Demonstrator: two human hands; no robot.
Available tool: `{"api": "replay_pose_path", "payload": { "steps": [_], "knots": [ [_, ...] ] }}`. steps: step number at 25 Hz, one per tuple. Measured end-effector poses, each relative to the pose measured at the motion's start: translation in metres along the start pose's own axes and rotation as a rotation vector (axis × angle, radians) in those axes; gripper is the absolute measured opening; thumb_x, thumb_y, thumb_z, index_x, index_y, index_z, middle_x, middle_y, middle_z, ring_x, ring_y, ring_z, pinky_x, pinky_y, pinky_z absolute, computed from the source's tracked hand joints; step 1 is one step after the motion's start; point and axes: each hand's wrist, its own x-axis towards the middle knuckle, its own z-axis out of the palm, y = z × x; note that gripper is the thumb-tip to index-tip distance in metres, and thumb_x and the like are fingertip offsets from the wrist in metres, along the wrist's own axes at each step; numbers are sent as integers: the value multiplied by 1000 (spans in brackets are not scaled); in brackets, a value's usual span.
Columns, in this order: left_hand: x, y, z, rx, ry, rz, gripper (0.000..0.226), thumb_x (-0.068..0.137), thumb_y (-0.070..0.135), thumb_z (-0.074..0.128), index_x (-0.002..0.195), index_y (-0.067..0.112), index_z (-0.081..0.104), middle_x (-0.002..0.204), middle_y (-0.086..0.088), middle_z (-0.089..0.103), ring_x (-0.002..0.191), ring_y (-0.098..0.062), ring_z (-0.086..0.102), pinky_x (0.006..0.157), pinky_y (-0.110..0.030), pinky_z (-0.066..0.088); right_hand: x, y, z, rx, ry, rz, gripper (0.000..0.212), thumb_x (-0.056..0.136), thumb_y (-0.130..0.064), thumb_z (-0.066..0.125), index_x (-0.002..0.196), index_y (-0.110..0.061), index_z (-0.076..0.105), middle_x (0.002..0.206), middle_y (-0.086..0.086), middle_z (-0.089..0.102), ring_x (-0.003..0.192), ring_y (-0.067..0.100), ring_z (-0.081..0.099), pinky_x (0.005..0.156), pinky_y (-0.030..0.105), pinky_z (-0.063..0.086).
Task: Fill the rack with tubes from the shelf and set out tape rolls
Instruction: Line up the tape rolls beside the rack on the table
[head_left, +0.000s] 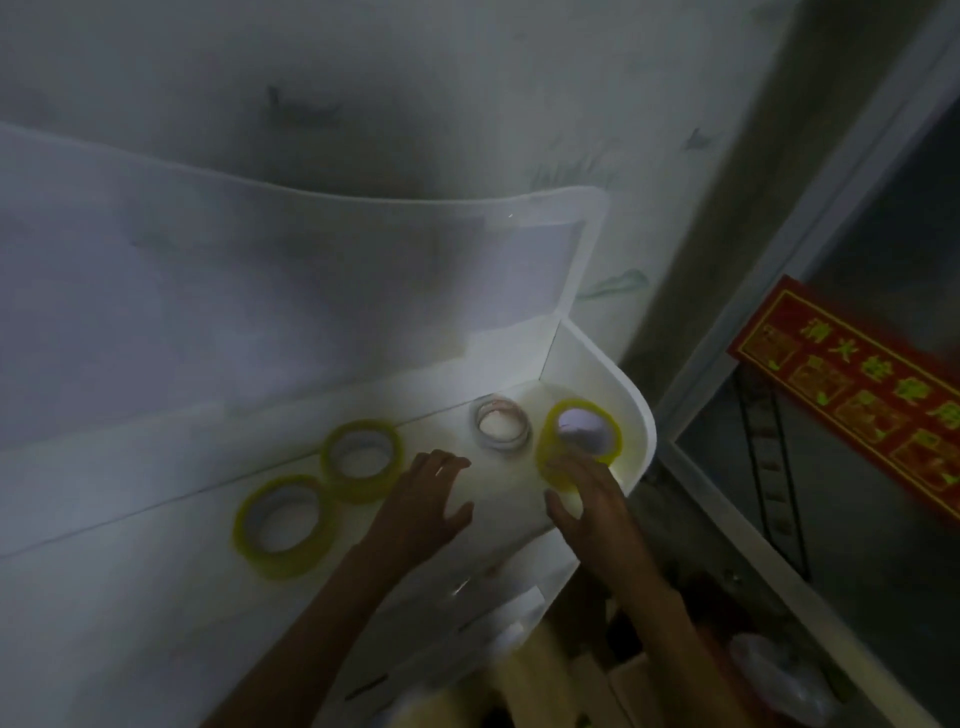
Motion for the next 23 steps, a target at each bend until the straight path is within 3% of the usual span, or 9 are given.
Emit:
{"api": "replay_pose_path", "payload": {
  "steps": [4, 6, 10, 14, 18, 23],
  "knots": [
    [41, 17, 37, 44, 6, -103, 55, 78, 46, 52, 121, 12, 57, 120, -7, 57, 107, -22, 46, 75, -39, 55, 50, 34, -8, -85, -142, -44, 37, 89, -11, 65, 123, 0, 60, 128, 21, 58, 122, 34, 52, 105, 46, 40],
    [54, 16, 57, 64, -34, -139, 60, 78, 48, 53, 126, 13, 55, 127, -8, 56, 117, -25, 43, 84, -41, 52, 66, 49, -5, -100, -112, -117, 33, 90, -16, 61, 120, -1, 62, 123, 19, 61, 119, 33, 53, 101, 48, 43],
    [61, 12, 74, 163, -138, -149, 62, 76, 53, 54, 128, 21, 54, 128, -4, 57, 125, -26, 41, 94, -40, 45, 86, 86, 3, -90, -50, -415, 31, 97, -25, 46, 109, -6, 67, 112, 14, 66, 107, 25, 55, 95, 39, 49],
    [52, 3, 66, 184, -67, -224, 57, 78, 53, 58, 124, 20, 59, 121, -6, 59, 121, -30, 48, 93, -39, 45, 103, 89, 5, 166, -90, -221, 33, 84, -19, 64, 116, -16, 62, 116, 5, 62, 108, 16, 52, 92, 30, 46],
    [28, -5, 55, 225, 16, -265, 42, 83, 43, 57, 117, 19, 62, 111, -6, 61, 110, -32, 53, 89, -39, 48, 110, 79, 12, 231, -107, -248, 33, 85, -29, 56, 114, -16, 63, 114, 2, 62, 102, 14, 54, 87, 24, 45],
    [21, -8, 41, 215, 68, -222, 22, 85, 28, 52, 88, 15, 69, 91, -5, 63, 89, -30, 56, 78, -38, 42, 107, 64, 24, 146, -113, -318, 32, 87, -33, 51, 114, -18, 62, 114, 0, 62, 106, 15, 56, 91, 28, 46]
  ]
}}
